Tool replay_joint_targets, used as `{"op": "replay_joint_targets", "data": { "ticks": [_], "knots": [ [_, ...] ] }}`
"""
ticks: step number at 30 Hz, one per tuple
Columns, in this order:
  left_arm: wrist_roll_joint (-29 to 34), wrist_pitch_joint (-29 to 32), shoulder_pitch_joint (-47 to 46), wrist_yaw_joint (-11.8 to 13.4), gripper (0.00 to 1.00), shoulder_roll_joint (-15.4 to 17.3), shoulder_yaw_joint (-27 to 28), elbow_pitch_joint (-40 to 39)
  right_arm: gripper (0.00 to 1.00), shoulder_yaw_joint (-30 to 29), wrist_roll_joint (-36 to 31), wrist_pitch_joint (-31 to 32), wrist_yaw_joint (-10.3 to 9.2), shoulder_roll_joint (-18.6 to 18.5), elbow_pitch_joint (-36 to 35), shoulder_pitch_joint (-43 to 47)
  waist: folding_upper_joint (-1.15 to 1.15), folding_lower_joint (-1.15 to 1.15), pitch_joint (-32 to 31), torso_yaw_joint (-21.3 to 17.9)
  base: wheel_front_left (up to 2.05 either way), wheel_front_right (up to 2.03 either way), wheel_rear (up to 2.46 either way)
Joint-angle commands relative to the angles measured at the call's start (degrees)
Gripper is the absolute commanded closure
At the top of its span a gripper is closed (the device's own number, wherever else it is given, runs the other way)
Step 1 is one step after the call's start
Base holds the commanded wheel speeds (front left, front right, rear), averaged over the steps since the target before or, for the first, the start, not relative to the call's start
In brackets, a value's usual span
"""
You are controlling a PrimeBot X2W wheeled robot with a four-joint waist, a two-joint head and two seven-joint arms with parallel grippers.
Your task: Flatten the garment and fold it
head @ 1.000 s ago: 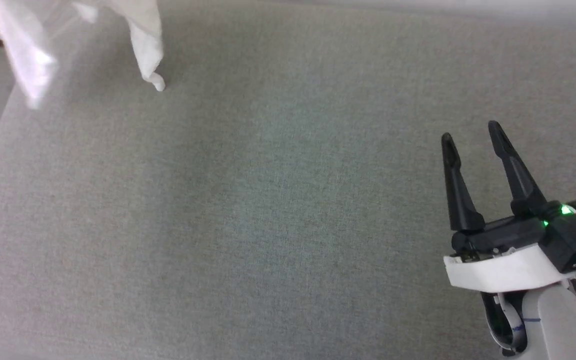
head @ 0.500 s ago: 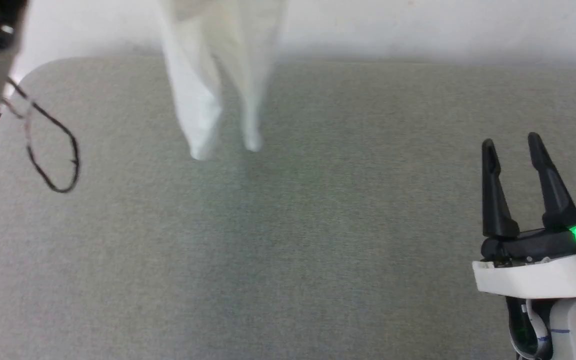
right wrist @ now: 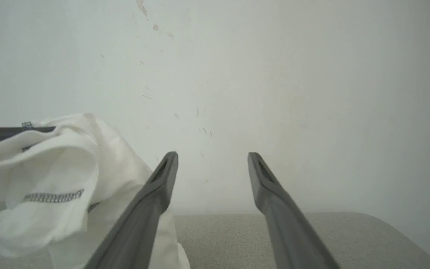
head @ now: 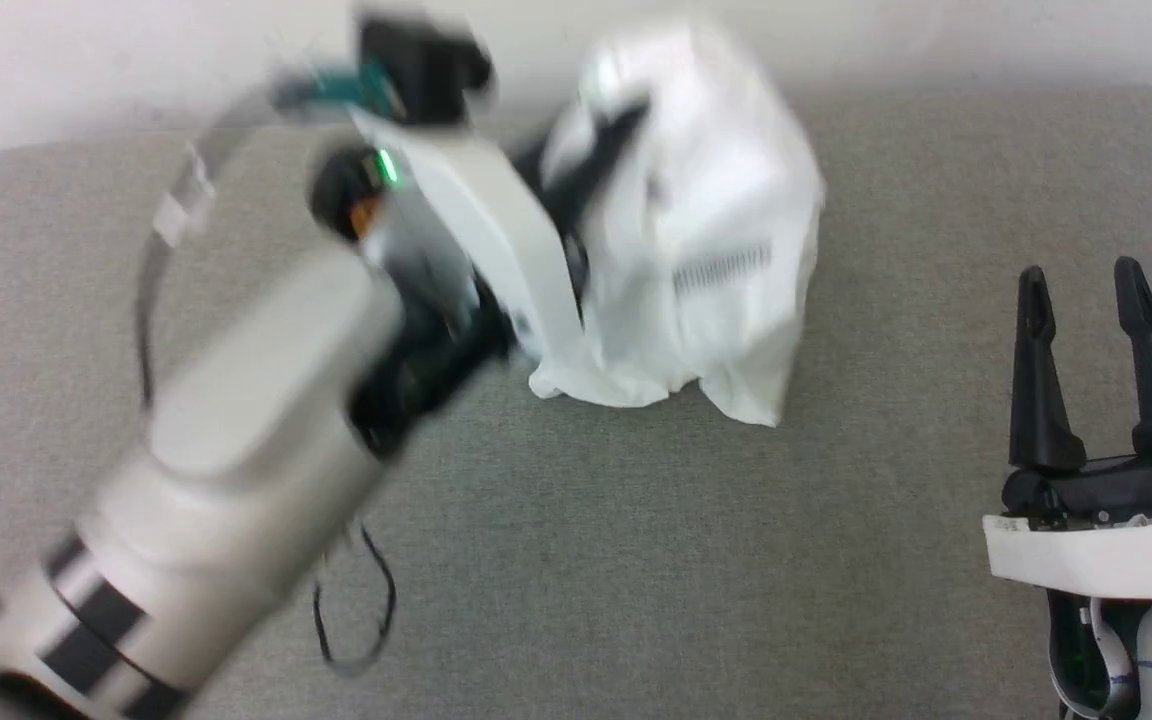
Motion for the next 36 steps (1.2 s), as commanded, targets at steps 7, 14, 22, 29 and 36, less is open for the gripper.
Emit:
{"op": "replay_joint_targets", "data": {
  "ticks": [7,14,22,29,36],
  "knots": [
    [3.66,-1.80,13.84,1.48,1.00,-3.64,-10.05,10.70,0.00,1.09,0.45,-0.26,-0.11,0.03,-0.08,-0.29,0.00,0.00,1.51,-1.62,0.00,0.00,0.00],
    [2.70,-5.43,16.23,-0.58,0.00,-6.77,-10.24,14.88,0.00,1.10,-0.11,-0.26,-0.11,0.03,0.67,0.31,0.00,0.00,0.66,-0.43,0.00,0.00,0.00],
    [2.90,-13.17,15.18,-1.02,0.00,-4.17,-5.18,7.87,0.00,2.15,-0.38,-0.26,-0.11,0.03,1.57,1.16,0.00,0.00,-2.08,1.64,0.00,0.00,0.00],
    [8.90,-22.81,23.11,7.24,0.00,4.99,4.10,-3.73,0.00,2.68,-0.14,-0.26,-0.11,0.03,1.80,2.42,0.00,0.00,-2.94,2.14,0.00,0.00,0.00],
    [24.99,-23.17,42.83,11.59,0.00,4.88,23.81,-19.47,0.00,1.72,0.10,-0.26,-0.11,0.03,2.12,3.71,0.00,0.00,-0.83,3.13,0.00,0.00,0.00]
  ]
}}
